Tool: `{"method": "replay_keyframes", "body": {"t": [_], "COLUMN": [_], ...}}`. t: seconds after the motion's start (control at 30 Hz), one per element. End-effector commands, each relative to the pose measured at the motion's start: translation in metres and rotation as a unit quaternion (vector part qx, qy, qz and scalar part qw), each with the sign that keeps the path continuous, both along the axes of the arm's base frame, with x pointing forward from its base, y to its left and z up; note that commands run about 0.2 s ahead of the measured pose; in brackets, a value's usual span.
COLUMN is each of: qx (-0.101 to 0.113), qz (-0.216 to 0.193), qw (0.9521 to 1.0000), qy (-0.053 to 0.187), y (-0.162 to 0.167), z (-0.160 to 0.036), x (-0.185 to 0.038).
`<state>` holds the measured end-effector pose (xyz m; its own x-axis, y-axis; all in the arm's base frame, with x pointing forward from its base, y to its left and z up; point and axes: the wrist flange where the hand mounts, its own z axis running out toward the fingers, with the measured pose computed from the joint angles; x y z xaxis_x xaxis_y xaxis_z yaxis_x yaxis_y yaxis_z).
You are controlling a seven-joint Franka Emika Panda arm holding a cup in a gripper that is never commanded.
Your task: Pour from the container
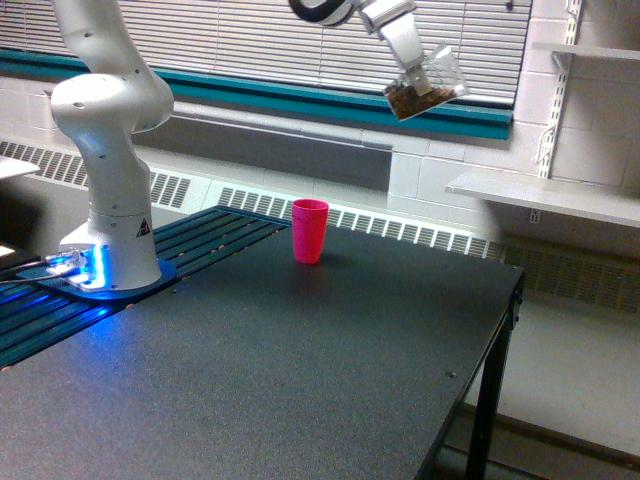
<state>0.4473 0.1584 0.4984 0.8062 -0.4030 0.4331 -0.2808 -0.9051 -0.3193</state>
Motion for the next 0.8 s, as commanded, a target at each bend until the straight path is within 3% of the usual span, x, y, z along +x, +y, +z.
{"method": "replay_keyframes", "body": {"t": [0.03,0.43,0.8], "qx": [-0.013,-0.034,-0.036], "qz": [0.030,0.062,0.090], "qw": [0.9995,0.9973,0.9947], "qy": [0.001,0.022,0.035], "y": [0.017,0.040,0.061], "z": [-0.013,-0.039,-0.054], "x": [-0.030,-0.091,-0.143]}}
